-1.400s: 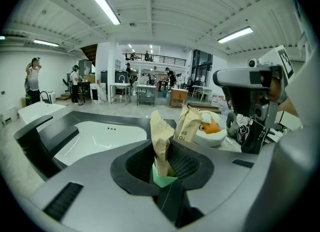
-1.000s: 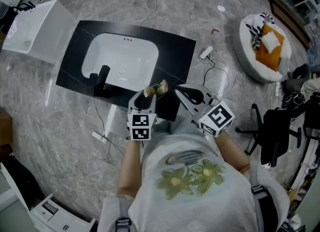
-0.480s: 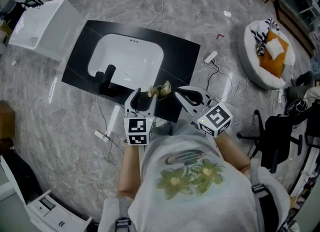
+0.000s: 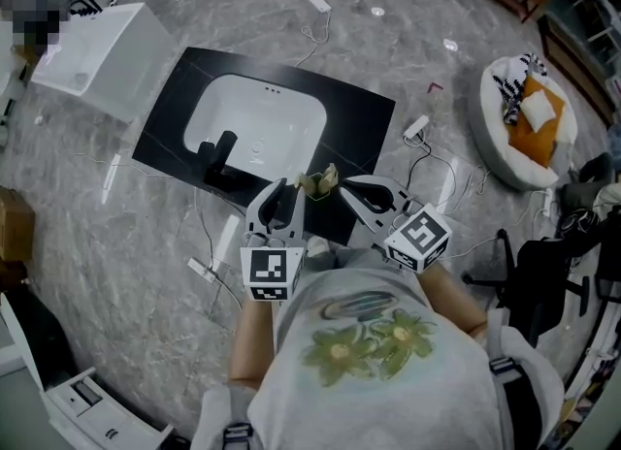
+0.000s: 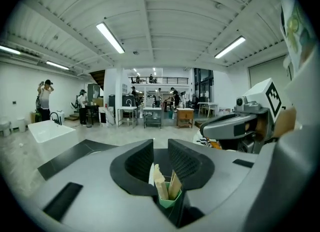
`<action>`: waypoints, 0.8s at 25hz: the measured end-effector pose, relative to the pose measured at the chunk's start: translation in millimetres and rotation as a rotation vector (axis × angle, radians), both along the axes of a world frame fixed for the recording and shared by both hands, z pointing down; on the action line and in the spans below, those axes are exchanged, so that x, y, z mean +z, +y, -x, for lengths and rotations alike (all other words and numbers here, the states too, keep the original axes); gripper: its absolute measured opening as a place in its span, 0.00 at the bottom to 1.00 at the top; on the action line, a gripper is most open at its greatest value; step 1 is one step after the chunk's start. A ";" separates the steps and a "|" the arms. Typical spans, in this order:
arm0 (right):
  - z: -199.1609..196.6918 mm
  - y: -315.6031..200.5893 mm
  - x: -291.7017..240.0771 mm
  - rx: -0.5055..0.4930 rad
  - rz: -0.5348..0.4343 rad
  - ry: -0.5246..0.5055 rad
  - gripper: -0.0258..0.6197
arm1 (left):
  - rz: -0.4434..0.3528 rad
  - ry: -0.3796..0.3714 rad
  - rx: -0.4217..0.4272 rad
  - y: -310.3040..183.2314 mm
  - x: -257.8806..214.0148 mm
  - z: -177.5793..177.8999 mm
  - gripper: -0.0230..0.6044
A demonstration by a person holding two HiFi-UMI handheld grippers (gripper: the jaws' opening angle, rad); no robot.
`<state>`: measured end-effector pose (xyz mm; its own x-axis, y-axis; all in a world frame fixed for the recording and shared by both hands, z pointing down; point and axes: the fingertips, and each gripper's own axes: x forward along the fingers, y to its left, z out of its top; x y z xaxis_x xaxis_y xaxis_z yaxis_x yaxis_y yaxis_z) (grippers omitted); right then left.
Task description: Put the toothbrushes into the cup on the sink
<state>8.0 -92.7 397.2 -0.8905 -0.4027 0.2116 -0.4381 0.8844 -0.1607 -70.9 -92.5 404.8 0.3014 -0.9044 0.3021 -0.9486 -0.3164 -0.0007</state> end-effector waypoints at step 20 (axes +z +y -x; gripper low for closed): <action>-17.8 39.8 -10.4 -0.001 -0.010 -0.009 0.11 | 0.011 0.113 0.095 51.1 -22.1 -32.2 0.07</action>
<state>25.8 -52.9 386.8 -0.8926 -0.4044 0.1994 -0.4363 0.8863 -0.1554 -38.6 -41.4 382.8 0.4185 -0.8669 0.2709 -0.9081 -0.4045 0.1084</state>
